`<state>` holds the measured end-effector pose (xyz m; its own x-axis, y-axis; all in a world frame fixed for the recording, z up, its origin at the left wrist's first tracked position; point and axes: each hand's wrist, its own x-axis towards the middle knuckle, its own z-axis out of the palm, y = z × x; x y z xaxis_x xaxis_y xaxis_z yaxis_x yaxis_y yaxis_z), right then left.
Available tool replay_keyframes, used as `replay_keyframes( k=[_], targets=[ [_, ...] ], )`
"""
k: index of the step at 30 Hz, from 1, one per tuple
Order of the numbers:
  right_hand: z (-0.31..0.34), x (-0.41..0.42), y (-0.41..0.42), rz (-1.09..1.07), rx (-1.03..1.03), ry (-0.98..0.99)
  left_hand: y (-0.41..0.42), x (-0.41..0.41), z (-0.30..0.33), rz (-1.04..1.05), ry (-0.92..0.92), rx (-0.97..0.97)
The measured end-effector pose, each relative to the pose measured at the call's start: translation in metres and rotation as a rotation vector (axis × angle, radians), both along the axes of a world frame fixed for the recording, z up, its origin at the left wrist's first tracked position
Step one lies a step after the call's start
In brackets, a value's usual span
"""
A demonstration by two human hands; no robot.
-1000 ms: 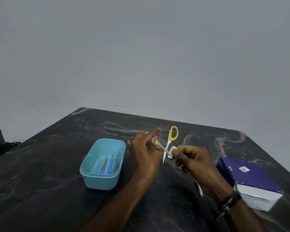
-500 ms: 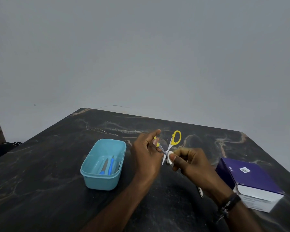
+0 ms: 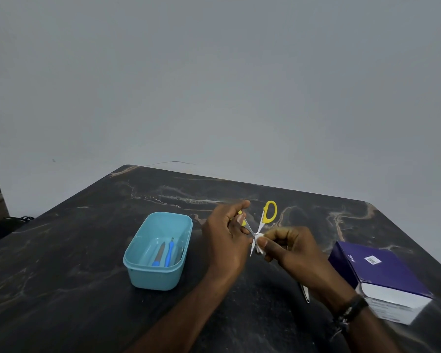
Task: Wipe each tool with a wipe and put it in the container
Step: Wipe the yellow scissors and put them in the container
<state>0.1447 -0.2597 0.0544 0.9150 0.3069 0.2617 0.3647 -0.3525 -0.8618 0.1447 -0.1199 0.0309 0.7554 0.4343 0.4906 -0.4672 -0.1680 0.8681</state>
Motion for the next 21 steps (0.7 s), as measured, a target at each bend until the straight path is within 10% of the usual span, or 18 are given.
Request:
replay_keyframes(
  k=[21],
  targets=[
    [-0.007,-0.004,0.012,-0.084,0.307,0.157,-0.004,-0.013,0.008,-0.036,-0.009,0.121]
  ],
)
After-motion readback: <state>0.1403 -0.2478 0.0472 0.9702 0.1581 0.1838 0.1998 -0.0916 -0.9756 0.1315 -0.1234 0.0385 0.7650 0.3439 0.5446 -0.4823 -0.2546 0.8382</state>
